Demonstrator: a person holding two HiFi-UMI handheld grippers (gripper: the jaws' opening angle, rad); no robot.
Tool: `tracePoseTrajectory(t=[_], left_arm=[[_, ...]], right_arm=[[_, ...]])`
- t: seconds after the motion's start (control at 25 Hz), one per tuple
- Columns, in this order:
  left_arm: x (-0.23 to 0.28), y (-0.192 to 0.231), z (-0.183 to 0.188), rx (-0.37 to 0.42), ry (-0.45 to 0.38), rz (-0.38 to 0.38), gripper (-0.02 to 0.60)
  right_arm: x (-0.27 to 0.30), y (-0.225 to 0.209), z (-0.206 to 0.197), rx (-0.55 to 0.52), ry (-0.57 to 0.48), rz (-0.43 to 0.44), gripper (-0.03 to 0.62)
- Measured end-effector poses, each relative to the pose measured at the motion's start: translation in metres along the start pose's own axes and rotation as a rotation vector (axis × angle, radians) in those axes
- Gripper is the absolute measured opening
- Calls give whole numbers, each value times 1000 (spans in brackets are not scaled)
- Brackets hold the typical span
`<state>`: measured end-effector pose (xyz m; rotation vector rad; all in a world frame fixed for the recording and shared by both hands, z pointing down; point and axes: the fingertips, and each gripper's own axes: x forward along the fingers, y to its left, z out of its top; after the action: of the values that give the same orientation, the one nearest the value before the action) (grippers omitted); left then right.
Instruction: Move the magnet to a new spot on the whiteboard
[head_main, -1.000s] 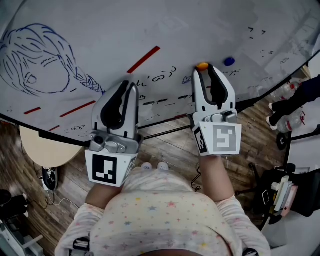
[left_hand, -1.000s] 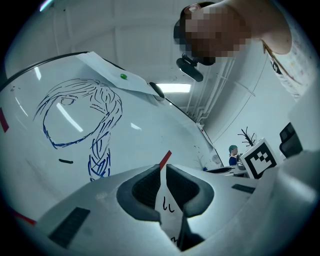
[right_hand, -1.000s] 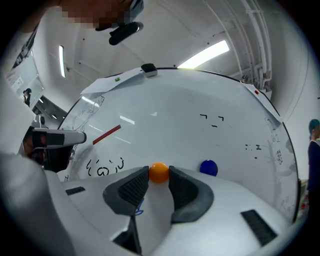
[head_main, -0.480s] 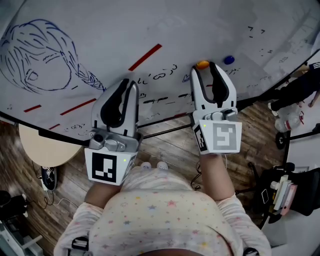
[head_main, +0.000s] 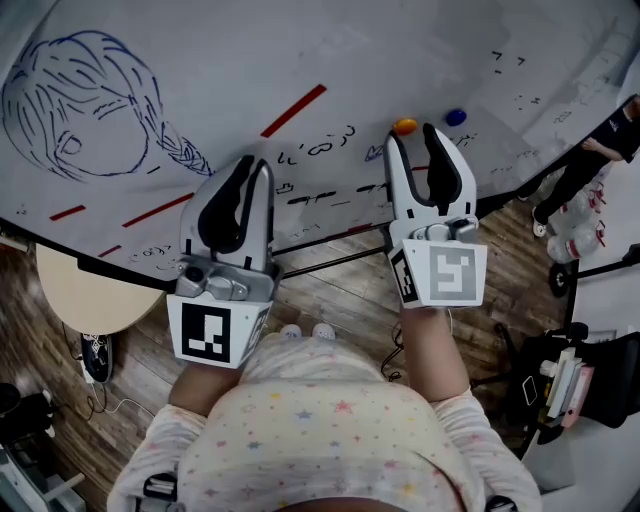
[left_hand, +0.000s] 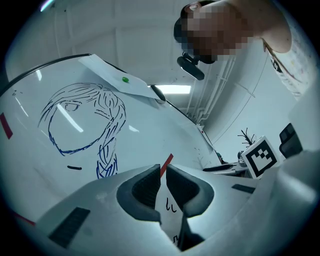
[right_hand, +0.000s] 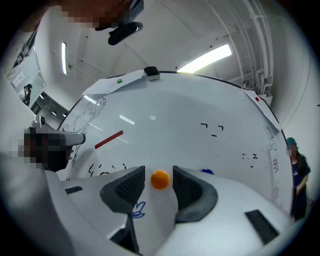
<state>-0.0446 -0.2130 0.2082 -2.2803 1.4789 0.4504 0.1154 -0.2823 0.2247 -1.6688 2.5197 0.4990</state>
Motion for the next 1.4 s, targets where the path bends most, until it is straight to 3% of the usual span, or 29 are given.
tracePoseTrajectory(t=[0.28, 1.08, 1.4], left_arm=[[-4, 3, 3, -6, -3, 5, 43], [-15, 5, 11, -23, -10, -11, 43], [-18, 3, 8, -31, 3, -29, 43]], right_arm=[[-9, -3, 7, -6, -14, -25, 164], [-41, -1, 26, -23, -36, -71, 23], [-55, -2, 29, -21, -37, -99, 0]])
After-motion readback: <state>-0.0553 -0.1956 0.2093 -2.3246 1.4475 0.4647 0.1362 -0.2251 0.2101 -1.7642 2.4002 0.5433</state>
